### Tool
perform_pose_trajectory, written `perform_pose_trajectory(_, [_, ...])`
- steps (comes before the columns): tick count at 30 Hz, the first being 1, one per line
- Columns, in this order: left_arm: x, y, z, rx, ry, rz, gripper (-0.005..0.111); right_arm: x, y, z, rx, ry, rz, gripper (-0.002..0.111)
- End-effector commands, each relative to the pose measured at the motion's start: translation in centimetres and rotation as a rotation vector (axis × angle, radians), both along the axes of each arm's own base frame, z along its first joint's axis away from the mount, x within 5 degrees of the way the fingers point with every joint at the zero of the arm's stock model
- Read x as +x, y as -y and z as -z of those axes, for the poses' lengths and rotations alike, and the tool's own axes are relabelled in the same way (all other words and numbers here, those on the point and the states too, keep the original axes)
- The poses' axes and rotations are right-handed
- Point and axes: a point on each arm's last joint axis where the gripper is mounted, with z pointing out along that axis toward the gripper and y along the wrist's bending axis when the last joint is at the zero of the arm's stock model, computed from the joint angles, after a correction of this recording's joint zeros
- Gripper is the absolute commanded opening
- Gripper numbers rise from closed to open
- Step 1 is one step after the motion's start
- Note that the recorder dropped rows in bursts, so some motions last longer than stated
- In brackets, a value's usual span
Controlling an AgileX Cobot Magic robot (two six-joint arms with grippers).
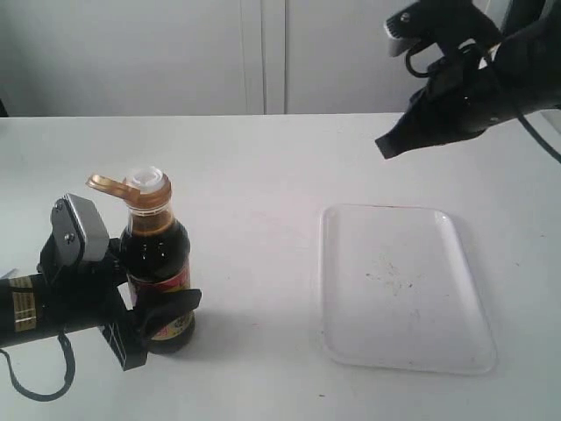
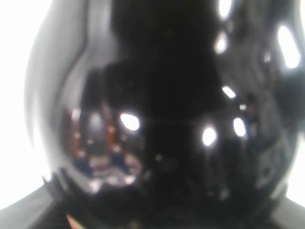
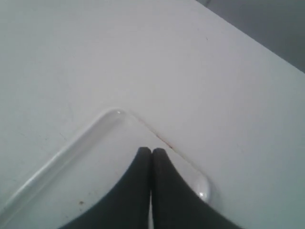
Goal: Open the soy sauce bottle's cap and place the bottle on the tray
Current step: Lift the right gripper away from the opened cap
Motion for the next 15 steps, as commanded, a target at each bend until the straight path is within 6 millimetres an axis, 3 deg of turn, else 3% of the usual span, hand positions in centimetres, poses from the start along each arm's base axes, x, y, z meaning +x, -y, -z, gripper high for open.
perform_pose_trajectory(1, [-0.2,0.1,0.2,0.005,-0.019,0.01,0.0,0.4,3.2,-0.2,-0.008,-0.031,0.104,0.0])
perform_pose_trajectory(9, [-0.1,0.1,0.1,0.001,-0.016,-0.008,0.0,0.9,8.2,0.1,0.0,-0.06,0.276,0.0])
perform_pose_trajectory(15, [0.1,-0.1,-0.2,-0.011,-0.005,-0.038,0.0,1.1,9.5,0.1,0.009,-0.047,0.326,0.0])
